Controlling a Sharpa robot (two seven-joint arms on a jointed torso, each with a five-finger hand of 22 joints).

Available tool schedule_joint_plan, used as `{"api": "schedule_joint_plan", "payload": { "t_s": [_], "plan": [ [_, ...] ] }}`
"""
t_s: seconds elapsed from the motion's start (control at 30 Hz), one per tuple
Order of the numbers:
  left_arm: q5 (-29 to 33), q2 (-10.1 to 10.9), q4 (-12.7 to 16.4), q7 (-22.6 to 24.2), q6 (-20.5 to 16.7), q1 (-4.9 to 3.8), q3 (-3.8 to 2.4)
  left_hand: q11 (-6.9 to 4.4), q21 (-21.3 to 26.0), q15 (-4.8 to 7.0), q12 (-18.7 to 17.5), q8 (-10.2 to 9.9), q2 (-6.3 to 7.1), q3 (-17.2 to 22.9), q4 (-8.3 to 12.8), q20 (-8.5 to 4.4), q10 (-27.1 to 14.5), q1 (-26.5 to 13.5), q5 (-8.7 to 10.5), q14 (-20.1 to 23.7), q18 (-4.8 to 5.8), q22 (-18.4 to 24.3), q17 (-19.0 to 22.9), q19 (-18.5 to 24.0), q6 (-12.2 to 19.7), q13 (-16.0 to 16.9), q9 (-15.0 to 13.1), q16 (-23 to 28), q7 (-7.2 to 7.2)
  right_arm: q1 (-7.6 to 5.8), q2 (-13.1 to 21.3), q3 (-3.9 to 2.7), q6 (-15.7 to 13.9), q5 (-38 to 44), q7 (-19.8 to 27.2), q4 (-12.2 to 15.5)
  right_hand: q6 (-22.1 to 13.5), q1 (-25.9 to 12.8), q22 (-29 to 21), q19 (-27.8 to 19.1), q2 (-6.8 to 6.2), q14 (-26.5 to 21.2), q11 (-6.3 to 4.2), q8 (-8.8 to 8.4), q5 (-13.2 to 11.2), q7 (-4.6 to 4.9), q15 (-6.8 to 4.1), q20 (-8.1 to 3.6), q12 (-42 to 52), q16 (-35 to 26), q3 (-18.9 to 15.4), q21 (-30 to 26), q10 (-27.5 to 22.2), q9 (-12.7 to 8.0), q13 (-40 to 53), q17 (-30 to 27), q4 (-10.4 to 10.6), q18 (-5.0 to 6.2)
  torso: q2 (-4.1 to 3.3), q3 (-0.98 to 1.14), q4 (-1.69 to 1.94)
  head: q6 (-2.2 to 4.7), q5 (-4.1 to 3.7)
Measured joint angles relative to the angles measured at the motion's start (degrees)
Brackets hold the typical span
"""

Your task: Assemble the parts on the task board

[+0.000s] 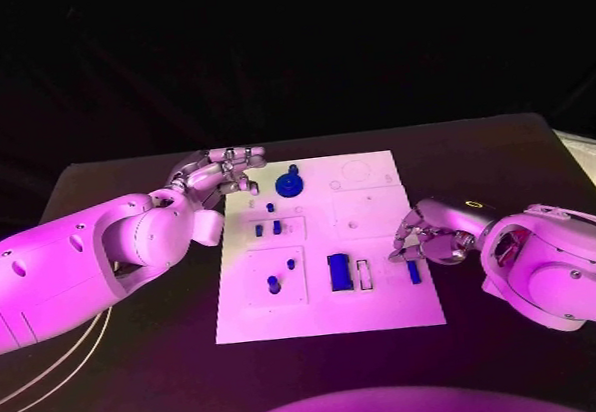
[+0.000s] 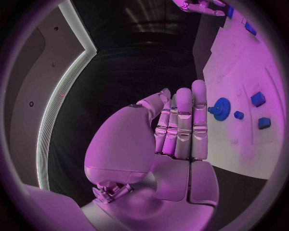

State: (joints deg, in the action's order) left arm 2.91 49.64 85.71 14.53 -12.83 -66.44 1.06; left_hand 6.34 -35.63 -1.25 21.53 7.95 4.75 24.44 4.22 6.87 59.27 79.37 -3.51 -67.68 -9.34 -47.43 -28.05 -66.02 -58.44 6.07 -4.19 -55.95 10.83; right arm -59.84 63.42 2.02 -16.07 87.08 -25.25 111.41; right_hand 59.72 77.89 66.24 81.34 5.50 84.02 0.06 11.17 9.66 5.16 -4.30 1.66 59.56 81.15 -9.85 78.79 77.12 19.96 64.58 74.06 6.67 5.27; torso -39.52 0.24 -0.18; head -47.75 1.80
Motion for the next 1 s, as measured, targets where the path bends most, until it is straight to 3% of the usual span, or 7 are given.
{"api": "schedule_joint_plan", "payload": {
  "t_s": [0.37,1.0],
  "plan": [
    [0.0,0.1,0.2,0.0,0.0,0.01,0.00,0.00,0.0,0.00,0.0,0.0,0.00,0.0,0.0,0.00,0.0,0.0,0.00,0.0,0.00,0.0,0.0,0.0,0.0,0.0,0.0,0.0,0.00,0.26,2.3,0.38,2.8,0.6,-2.9,-1.1,0.1,-1.1,-0.1,0.2,-0.41,-0.2,0.33,-0.58,0.3,-0.12,0.20,0.23,-0.1,0.0,-0.3,-0.2,-0.1,-0.4,0.4,0.0,1.3,0.00,0.13,0.07,-0.42,0.24,-0.76],
    [-0.1,0.0,0.1,0.0,0.2,0.09,0.00,0.00,0.0,0.00,0.0,0.0,0.00,0.0,0.0,0.00,0.0,0.0,0.00,0.0,0.00,0.0,0.0,0.0,0.0,0.0,0.0,0.0,0.00,1.78,-0.8,0.40,4.7,2.8,-5.6,-2.8,1.5,-2.1,0.0,0.0,-0.91,-0.2,0.11,-0.76,0.8,-0.30,0.20,0.42,-0.1,0.0,-0.5,-0.2,0.1,-0.5,0.5,0.1,2.7,0.00,0.08,0.11,-0.37,0.04,-0.69]
  ]
}}
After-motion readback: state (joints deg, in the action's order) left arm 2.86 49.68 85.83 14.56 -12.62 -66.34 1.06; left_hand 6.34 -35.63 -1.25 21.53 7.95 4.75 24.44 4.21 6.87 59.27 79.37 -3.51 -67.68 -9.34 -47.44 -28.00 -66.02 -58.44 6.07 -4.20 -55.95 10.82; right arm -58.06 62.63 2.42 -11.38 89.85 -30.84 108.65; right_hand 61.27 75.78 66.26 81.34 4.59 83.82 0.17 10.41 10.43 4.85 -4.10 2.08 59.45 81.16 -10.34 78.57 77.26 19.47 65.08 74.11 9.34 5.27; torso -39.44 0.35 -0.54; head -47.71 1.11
